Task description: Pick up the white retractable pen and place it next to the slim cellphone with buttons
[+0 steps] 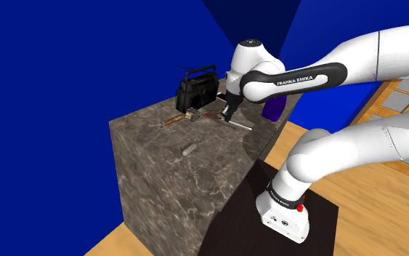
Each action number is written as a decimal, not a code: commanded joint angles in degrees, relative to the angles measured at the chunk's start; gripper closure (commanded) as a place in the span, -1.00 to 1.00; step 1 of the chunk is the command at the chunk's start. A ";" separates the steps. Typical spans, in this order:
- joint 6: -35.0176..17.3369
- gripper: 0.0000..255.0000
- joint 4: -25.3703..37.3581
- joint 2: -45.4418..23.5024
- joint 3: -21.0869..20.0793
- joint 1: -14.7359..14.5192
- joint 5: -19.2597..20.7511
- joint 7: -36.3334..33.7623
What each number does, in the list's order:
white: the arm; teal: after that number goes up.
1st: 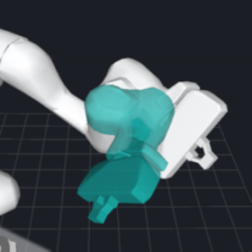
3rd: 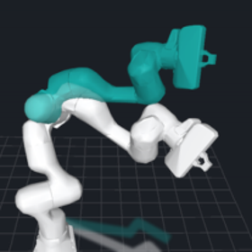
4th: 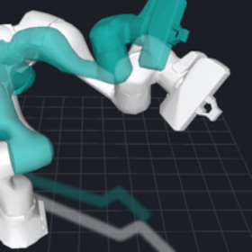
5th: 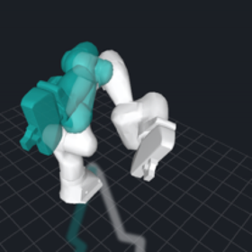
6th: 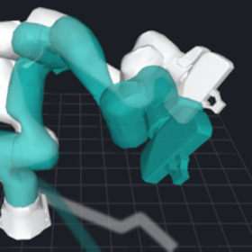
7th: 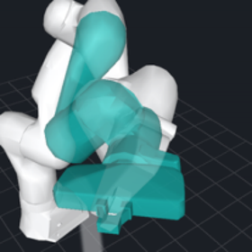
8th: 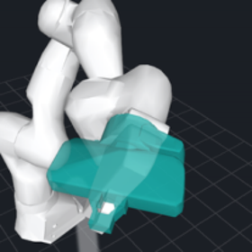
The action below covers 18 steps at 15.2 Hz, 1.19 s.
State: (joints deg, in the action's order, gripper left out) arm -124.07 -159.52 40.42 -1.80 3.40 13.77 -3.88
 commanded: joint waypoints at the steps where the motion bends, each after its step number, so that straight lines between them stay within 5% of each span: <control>1: 0.03 1.00 -0.45 1.22 2.82 1.91 1.71 3.40; 11: -5.04 1.00 3.30 -4.02 16.55 10.34 9.31 18.47; 18: -8.86 1.00 10.22 -12.08 26.08 12.81 10.90 29.00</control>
State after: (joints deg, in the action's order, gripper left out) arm -132.21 -150.03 29.46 22.95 15.90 24.50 23.62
